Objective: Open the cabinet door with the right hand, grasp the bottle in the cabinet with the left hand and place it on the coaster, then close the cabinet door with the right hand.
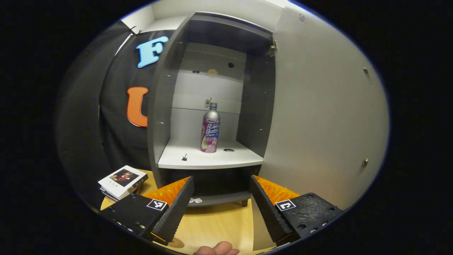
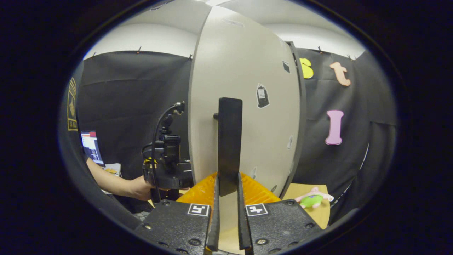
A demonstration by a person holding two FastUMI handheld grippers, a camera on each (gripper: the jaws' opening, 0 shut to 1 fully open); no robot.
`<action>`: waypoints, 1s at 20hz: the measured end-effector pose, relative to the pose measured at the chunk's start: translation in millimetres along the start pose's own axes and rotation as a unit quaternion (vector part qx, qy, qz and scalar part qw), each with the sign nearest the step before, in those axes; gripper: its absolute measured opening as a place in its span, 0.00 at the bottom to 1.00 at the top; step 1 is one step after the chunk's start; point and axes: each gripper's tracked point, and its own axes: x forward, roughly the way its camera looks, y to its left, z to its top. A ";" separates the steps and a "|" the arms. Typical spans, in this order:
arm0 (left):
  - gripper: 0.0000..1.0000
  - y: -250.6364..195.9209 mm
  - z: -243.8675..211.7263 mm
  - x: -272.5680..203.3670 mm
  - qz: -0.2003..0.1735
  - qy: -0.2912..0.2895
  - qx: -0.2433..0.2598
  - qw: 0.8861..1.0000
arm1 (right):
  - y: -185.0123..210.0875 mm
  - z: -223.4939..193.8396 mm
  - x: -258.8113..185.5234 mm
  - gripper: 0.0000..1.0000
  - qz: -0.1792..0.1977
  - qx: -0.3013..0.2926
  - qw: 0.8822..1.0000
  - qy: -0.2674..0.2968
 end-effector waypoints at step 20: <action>0.95 -47.5 21.4 76.7 -0.015 -0.022 0.034 0.999 | -101.4 -26.9 -101.4 0.78 -0.264 0.075 0.960 -0.046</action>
